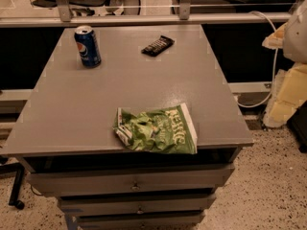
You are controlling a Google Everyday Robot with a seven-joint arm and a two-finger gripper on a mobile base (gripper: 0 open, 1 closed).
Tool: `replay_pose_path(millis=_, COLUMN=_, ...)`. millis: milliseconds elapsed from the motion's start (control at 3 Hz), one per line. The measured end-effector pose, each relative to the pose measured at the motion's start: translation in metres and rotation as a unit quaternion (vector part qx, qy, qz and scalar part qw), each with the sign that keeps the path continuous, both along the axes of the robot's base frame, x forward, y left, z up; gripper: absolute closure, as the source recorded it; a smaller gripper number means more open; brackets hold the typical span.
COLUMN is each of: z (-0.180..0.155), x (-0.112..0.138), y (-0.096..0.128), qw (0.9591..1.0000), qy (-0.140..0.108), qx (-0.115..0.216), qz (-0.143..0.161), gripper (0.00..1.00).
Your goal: Pick pepsi can
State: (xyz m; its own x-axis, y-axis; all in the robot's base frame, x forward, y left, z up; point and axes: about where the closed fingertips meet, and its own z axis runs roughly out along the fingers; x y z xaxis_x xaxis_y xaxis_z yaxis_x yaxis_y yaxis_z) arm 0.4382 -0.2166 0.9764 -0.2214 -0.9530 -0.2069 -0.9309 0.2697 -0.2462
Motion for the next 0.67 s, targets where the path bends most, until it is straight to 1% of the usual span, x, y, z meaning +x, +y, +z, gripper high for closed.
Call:
replay_pose_path(millis=333, z=0.0000, x=0.0000, y=0.0000, qw=1.0000, qy=0.000, qx=0.000, qz=0.000, gripper=0.00)
replay_pose_path(millis=667, z=0.0014, x=0.0029, y=0.0050, qw=1.0000, qy=-0.006, qx=0.008, qz=0.000, gripper=0.00)
